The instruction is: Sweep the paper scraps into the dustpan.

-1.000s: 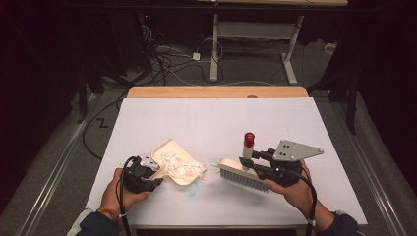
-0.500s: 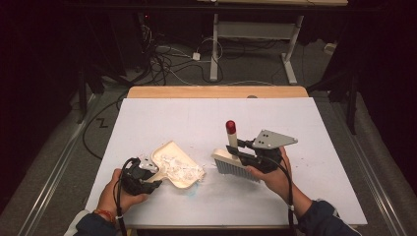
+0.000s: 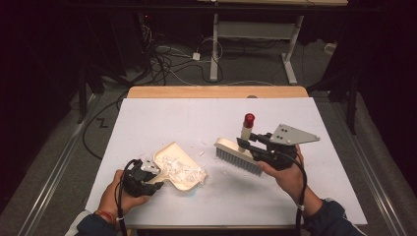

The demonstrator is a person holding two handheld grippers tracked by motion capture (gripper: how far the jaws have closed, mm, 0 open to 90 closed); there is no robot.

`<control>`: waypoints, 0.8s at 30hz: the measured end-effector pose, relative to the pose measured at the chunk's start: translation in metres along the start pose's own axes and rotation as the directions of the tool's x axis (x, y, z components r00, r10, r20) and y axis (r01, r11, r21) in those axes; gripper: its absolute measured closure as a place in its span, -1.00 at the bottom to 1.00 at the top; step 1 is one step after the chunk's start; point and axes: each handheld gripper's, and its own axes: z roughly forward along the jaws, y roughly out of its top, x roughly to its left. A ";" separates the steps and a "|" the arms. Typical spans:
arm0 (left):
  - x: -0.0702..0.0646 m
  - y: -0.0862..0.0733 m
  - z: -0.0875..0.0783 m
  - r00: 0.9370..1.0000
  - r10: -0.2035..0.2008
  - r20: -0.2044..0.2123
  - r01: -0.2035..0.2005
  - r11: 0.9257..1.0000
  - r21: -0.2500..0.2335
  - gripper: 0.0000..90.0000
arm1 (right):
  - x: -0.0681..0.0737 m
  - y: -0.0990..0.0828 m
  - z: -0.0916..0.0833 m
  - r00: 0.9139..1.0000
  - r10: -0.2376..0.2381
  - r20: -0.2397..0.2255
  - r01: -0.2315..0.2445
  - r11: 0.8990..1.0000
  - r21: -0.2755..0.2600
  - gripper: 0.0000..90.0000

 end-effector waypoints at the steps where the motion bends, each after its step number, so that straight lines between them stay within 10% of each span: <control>1: 0.000 0.000 0.000 1.000 0.001 0.001 -0.001 1.000 0.001 0.40 | -0.001 -0.001 -0.006 1.000 0.004 0.002 -0.004 1.000 0.007 0.58; 13: -0.001 0.003 -0.002 1.000 0.026 0.004 -0.026 1.000 0.018 0.40 | -0.011 -0.018 -0.067 0.999 -0.003 0.038 -0.002 0.993 0.119 0.57; 18: -0.001 0.005 -0.003 0.999 0.033 0.007 -0.034 0.999 0.019 0.40 | -0.009 -0.025 -0.058 1.000 -0.028 -0.015 0.030 0.975 0.220 0.58; 24: 0.000 0.008 0.000 0.999 0.040 0.015 -0.040 0.999 0.022 0.40 | -0.009 -0.028 -0.038 1.000 -0.023 -0.016 0.025 0.977 0.210 0.58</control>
